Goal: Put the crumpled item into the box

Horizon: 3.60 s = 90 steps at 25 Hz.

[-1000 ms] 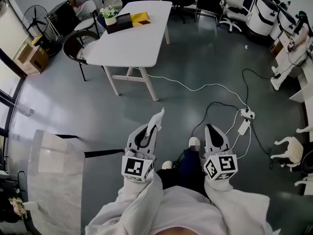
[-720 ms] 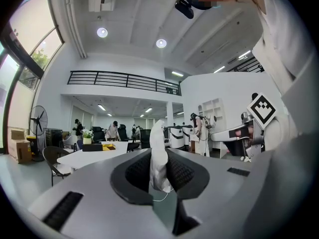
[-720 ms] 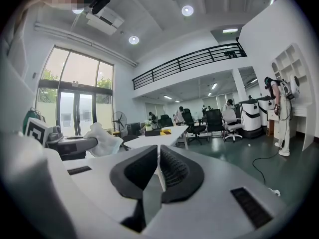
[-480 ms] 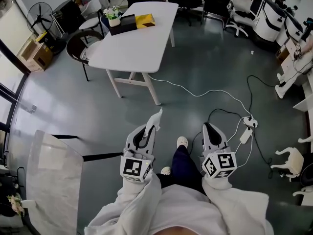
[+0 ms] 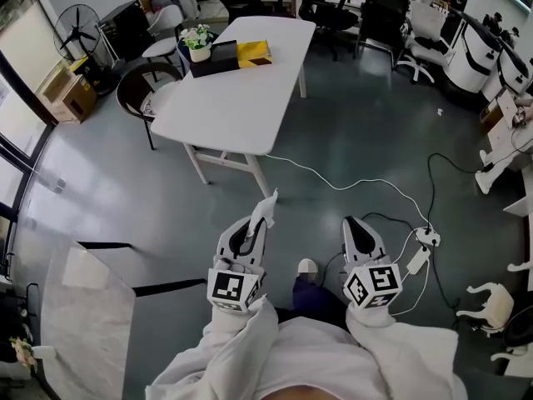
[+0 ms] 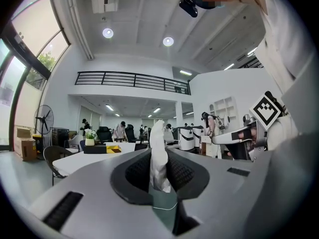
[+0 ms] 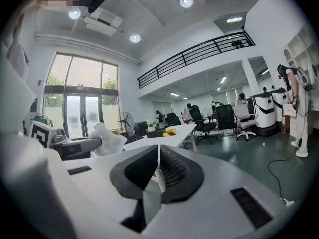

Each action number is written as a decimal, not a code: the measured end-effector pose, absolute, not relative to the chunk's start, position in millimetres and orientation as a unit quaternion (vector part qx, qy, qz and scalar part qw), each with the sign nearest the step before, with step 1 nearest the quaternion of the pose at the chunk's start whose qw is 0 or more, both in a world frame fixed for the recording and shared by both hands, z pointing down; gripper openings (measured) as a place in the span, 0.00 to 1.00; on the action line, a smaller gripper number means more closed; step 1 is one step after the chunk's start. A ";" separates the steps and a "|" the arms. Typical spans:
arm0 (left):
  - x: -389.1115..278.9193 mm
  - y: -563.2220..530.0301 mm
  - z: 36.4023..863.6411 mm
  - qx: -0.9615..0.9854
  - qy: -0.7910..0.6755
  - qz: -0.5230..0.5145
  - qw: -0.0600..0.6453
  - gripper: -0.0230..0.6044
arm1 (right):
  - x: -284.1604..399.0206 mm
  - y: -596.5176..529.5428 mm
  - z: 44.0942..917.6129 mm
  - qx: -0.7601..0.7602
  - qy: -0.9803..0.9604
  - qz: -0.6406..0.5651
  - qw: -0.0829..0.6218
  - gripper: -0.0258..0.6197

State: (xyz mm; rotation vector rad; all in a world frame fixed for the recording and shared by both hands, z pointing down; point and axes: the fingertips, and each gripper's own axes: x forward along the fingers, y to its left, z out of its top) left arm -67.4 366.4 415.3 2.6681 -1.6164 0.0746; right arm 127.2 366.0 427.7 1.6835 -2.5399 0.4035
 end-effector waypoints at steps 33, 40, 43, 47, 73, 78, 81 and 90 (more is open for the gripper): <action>-20.1 243.0 448.7 0.829 -0.555 0.034 0.048 0.14 | 199.8 224.9 465.2 0.536 -0.824 0.182 0.032 0.10; -6.4 230.1 455.4 0.839 -0.541 0.032 0.052 0.14 | 206.6 220.9 471.7 0.544 -0.818 0.185 0.032 0.10; 1.0 213.6 452.8 0.844 -0.534 0.028 0.050 0.14 | 210.9 207.8 469.5 0.548 -0.816 0.183 0.031 0.10; 6.2 187.0 448.9 0.848 -0.528 0.029 0.040 0.14 | 214.4 184.4 466.4 0.551 -0.815 0.178 0.030 0.10; 3.9 -48.8 426.4 0.843 -0.536 0.033 0.030 0.14 | 197.9 -56.1 438.4 0.529 -0.831 0.171 0.025 0.10; 3.4 -81.7 432.7 0.844 -0.535 0.030 0.037 0.14 | 198.9 -88.4 444.2 0.533 -0.827 0.177 0.024 0.10; 0.2 -98.2 437.2 0.845 -0.533 0.032 0.040 0.14 | 195.1 -107.4 445.6 0.533 -0.827 0.178 0.024 0.10; -5.9 -132.5 442.9 0.847 -0.529 0.036 0.037 0.14 | 182.4 -146.8 449.0 0.529 -0.831 0.173 0.019 0.10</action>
